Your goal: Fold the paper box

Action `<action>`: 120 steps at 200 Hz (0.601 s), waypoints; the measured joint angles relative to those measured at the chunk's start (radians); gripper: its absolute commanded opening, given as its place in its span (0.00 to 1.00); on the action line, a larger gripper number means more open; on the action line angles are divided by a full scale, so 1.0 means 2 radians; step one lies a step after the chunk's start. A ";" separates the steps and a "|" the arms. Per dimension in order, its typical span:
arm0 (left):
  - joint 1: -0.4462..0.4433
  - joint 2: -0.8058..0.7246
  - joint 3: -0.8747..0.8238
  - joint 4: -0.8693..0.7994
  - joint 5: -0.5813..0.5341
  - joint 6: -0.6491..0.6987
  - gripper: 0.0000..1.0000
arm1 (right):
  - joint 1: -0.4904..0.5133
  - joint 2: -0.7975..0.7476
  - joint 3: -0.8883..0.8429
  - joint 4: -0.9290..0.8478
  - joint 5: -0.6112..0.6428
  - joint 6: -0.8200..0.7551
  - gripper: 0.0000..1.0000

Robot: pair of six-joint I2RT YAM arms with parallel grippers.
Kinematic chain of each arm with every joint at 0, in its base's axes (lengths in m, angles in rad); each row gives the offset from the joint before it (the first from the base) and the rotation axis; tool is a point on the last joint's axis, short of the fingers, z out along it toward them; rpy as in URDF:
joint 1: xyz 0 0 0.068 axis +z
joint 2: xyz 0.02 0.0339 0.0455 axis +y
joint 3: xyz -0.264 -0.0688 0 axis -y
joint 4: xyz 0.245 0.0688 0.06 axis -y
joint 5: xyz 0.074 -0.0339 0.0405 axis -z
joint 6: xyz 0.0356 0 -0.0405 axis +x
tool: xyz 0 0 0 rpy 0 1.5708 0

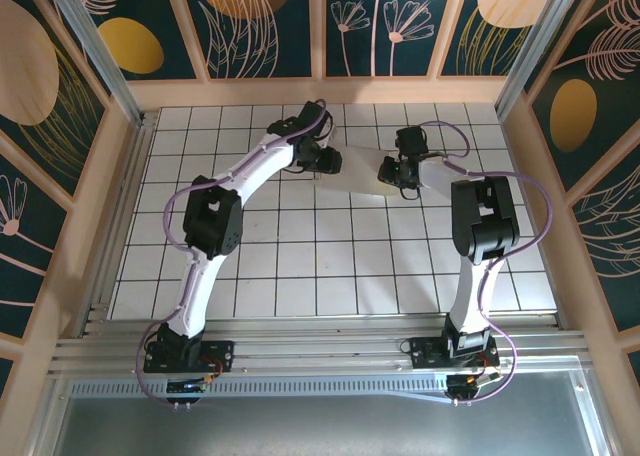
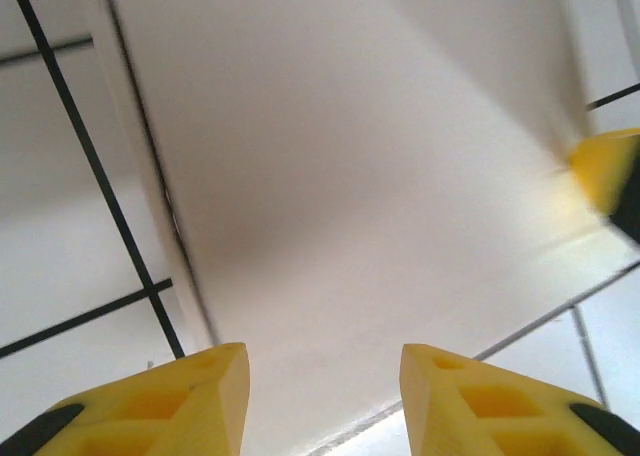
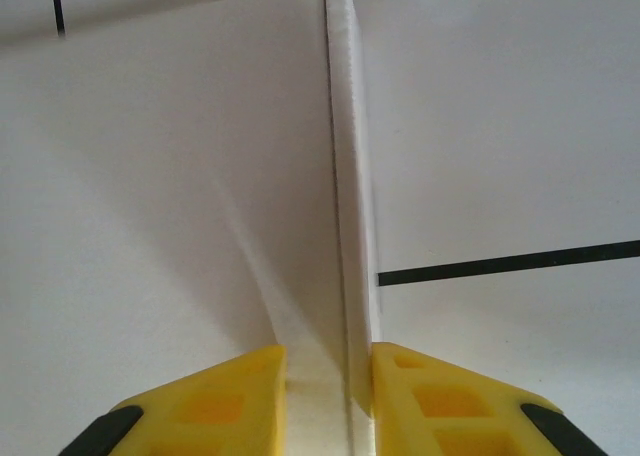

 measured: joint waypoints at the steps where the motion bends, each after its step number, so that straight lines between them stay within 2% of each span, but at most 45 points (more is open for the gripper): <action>1: 0.000 -0.001 -0.001 0.001 0.000 0.000 0.43 | 0.000 0.001 0.000 0.000 0.000 0.000 0.27; 16: -0.001 -0.023 -0.005 0.013 -0.006 0.004 0.43 | 0.002 0.002 0.001 -0.001 0.002 -0.002 0.27; 65: -0.002 -0.054 -0.033 0.034 -0.079 0.009 0.44 | 0.004 0.002 0.004 -0.004 0.009 -0.006 0.28; 100: 0.016 -0.005 -0.014 0.038 -0.043 -0.019 0.44 | 0.006 0.002 0.006 -0.007 0.005 -0.011 0.38; 120: 0.025 0.020 -0.019 0.043 -0.023 -0.031 0.48 | 0.006 0.001 0.006 -0.011 -0.008 -0.014 0.47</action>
